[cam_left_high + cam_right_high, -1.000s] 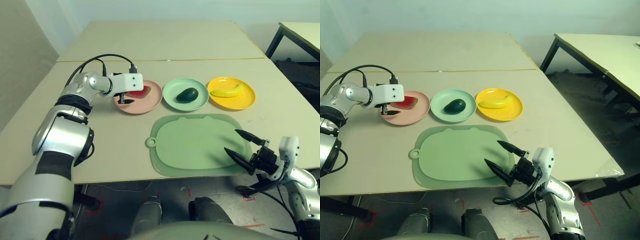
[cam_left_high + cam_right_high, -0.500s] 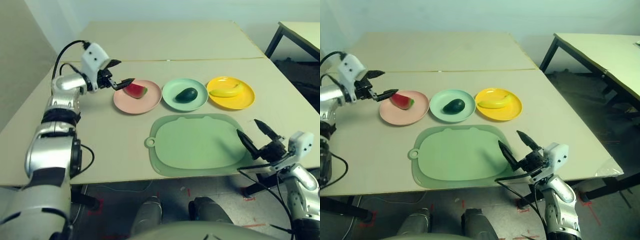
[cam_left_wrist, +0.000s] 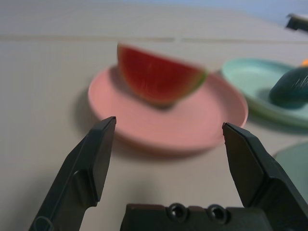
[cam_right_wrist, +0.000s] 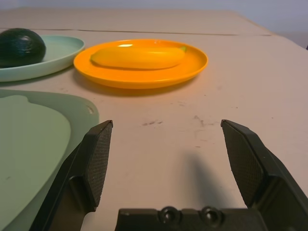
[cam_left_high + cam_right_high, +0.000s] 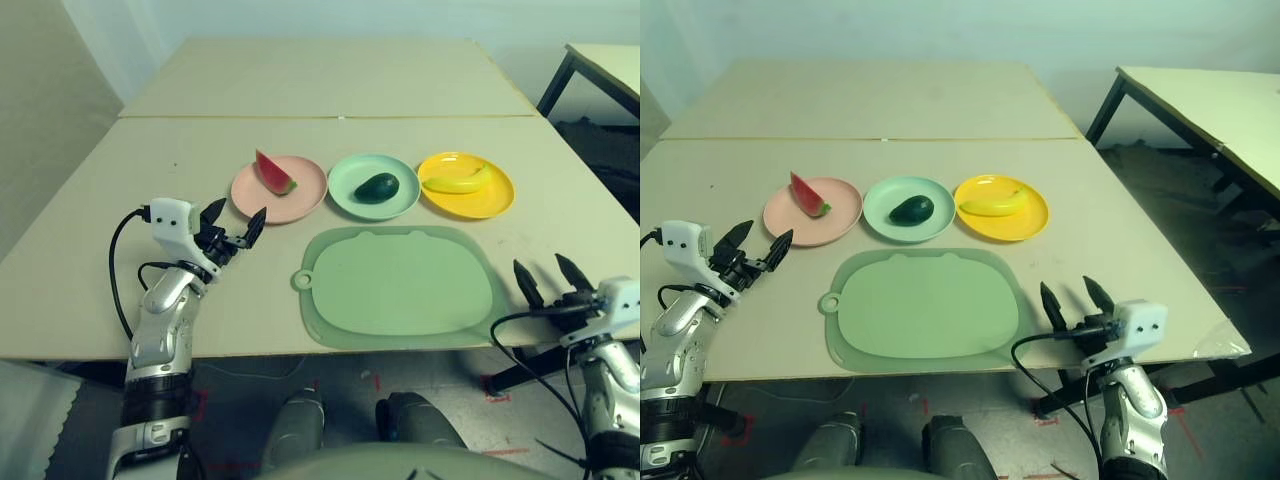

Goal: Place the fruits into color-matched plates.

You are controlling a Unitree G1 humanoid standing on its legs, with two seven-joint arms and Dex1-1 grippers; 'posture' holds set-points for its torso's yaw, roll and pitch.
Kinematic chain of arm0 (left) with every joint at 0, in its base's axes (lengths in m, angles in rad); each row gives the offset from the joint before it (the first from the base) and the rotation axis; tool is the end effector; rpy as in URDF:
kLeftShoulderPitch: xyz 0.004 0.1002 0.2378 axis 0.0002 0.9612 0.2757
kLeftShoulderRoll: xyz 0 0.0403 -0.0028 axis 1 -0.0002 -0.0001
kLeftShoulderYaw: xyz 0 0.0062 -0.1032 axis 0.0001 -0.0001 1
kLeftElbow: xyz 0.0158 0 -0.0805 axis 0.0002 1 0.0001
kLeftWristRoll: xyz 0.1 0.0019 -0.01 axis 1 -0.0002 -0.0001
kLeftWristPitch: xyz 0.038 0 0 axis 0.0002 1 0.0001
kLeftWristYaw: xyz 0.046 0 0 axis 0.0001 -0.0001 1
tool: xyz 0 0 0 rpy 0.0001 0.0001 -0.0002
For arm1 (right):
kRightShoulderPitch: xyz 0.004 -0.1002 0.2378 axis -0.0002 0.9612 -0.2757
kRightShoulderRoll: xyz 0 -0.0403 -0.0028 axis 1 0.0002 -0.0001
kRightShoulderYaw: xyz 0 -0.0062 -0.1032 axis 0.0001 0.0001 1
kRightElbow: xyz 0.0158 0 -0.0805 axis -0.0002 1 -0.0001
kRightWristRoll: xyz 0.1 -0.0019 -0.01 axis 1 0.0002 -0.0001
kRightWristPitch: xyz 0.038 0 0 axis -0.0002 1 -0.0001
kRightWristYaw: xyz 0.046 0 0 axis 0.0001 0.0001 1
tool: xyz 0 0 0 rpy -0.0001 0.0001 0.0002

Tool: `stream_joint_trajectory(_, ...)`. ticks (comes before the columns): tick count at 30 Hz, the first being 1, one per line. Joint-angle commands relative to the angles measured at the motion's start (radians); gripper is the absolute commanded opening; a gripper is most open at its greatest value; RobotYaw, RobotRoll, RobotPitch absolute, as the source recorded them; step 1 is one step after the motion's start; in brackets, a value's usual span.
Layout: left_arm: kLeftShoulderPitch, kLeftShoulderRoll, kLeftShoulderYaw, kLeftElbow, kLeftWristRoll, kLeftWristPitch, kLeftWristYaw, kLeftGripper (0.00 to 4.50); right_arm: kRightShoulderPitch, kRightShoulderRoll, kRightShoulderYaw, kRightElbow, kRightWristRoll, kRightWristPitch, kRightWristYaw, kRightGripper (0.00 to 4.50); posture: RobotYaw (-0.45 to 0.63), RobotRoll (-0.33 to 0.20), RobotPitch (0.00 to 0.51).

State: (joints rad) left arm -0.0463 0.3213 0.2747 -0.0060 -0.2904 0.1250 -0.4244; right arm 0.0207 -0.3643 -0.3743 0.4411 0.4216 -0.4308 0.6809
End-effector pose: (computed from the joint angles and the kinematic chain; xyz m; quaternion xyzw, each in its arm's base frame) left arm 0.2055 0.2580 0.0749 0.0056 -0.0031 -0.0877 0.9961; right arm 0.1641 -0.3081 0.0239 -0.0133 -0.0684 0.0749 0.9948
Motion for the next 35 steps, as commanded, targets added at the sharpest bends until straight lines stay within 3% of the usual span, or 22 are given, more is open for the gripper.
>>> stream_joint_trajectory(1, 0.034, -0.016, 0.005, -0.035, -0.015, 0.028, 0.031, 4.48, 0.000, 0.007, -0.017, 0.016, 0.009, -0.005, -0.013, 4.50, 0.08, 0.000, 0.120)
stream_joint_trajectory(8, 0.099, -0.027, -0.060, -0.030, 0.041, -0.004, 0.035, 4.48, -0.013, -0.017, -0.051, 0.039, 0.035, -0.018, 0.004, 4.50, 0.08, 0.000, 0.117)
stream_joint_trajectory(14, 0.103, -0.056, -0.019, -0.034, -0.001, 0.009, 0.080, 4.48, -0.037, -0.042, -0.054, 0.074, 0.028, -0.044, 0.040, 4.50, 0.09, 0.000, 0.118)
stream_joint_trajectory(26, 0.150, 0.026, -0.016, -0.157, 0.071, 0.084, 0.142, 4.48, -0.059, -0.029, -0.043, 0.097, 0.032, -0.045, 0.080, 4.50, 0.16, 0.000, 0.135)
stream_joint_trajectory(35, 0.192, 0.029, -0.001, -0.209, 0.071, 0.082, 0.146, 4.48, -0.071, -0.017, -0.044, 0.135, 0.025, -0.070, 0.090, 4.50, 0.17, 0.000, 0.127)
